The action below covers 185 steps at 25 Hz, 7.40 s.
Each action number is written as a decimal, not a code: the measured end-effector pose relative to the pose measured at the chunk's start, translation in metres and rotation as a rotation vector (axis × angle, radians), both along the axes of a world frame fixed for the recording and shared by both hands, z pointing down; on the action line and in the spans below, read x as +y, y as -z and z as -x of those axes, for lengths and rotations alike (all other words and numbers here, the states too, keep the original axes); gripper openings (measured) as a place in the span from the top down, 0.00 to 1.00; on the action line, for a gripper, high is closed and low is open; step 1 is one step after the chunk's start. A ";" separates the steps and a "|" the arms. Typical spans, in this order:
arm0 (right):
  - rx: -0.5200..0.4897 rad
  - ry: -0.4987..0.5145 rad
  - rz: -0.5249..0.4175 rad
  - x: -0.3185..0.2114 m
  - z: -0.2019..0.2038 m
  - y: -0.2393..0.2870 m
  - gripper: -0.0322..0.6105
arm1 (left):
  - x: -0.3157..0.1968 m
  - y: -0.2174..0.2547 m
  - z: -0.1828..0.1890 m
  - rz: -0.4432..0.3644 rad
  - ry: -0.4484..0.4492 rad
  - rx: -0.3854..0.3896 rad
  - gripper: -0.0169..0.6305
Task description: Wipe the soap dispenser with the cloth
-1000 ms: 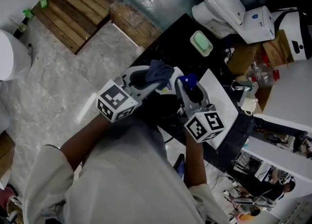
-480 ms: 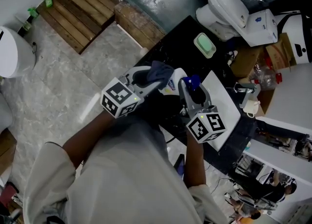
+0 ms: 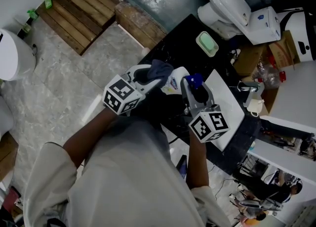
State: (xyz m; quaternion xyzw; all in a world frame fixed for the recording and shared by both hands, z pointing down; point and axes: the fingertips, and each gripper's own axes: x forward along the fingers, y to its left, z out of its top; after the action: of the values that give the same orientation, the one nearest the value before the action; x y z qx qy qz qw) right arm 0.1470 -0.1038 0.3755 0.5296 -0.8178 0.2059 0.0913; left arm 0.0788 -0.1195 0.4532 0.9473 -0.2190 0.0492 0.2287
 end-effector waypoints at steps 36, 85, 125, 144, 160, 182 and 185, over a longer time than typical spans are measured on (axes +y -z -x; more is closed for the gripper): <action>-0.164 -0.110 0.006 -0.010 -0.030 -0.002 0.74 | -0.004 -0.032 -0.006 0.004 -0.017 -0.215 0.77; -0.153 -0.129 -0.017 -0.010 -0.028 0.000 0.74 | 0.014 -0.017 -0.008 0.085 -0.069 -0.220 0.77; -0.109 -0.137 -0.051 -0.006 -0.021 0.001 0.74 | 0.027 0.020 -0.019 0.136 -0.092 -0.073 0.77; -0.105 -0.139 -0.053 -0.007 -0.021 0.002 0.74 | 0.033 0.049 -0.027 0.109 -0.123 -0.009 0.77; -0.112 -0.139 -0.054 -0.005 -0.021 0.001 0.74 | 0.045 0.065 -0.034 0.124 -0.156 0.068 0.77; -0.104 -0.152 -0.060 -0.005 -0.021 0.002 0.74 | 0.064 0.034 -0.041 0.205 -0.227 0.049 0.77; -0.103 -0.152 -0.062 -0.005 -0.021 0.002 0.74 | 0.067 0.029 -0.041 0.222 -0.232 0.046 0.77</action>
State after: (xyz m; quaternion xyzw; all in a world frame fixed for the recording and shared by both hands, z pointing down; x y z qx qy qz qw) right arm 0.1683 -0.1083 0.3733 0.5812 -0.7850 0.2137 0.0169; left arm 0.1197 -0.0527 0.4242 0.9360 -0.0960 0.0774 0.3297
